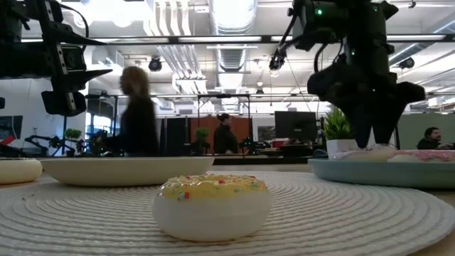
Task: Pick & Place donuts
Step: Put the big violet donut on the blue plate, then put the big black donut on the blue plate
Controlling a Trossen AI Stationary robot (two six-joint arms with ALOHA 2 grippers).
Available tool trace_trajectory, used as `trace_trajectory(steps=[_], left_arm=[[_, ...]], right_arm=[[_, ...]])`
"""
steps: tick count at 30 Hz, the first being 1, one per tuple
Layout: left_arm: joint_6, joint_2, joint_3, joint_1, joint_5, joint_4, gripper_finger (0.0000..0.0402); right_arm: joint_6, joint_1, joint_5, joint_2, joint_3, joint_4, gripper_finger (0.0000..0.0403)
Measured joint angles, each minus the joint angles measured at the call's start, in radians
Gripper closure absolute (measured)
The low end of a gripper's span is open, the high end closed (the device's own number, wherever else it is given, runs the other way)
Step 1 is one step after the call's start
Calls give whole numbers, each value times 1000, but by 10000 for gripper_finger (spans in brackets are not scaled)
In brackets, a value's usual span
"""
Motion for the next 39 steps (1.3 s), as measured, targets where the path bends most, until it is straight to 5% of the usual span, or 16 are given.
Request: trace_trajectory(steps=[12, 19, 26, 28, 32, 39], left_arm=[[0, 0, 0, 0, 0, 0, 234], [2, 0, 0, 0, 0, 0, 234], [29, 1, 0, 0, -19, -1, 236], [34, 2, 20, 0, -17, -76, 241], [109, 38, 171, 0, -25, -486, 264], [289, 249, 420, 0, -6, -904, 284]], right_arm=[[-179, 1, 28, -4, 146, -184, 156], [-522, 55, 9, 33, 288, 76, 162], [-466, -41, 76, 175, 430, 102, 179], [-499, -54, 75, 194, 466, 59, 179], [-557, -60, 81, 189, 502, -44, 177], [-569, -92, 103, 159, 463, -67, 177]])
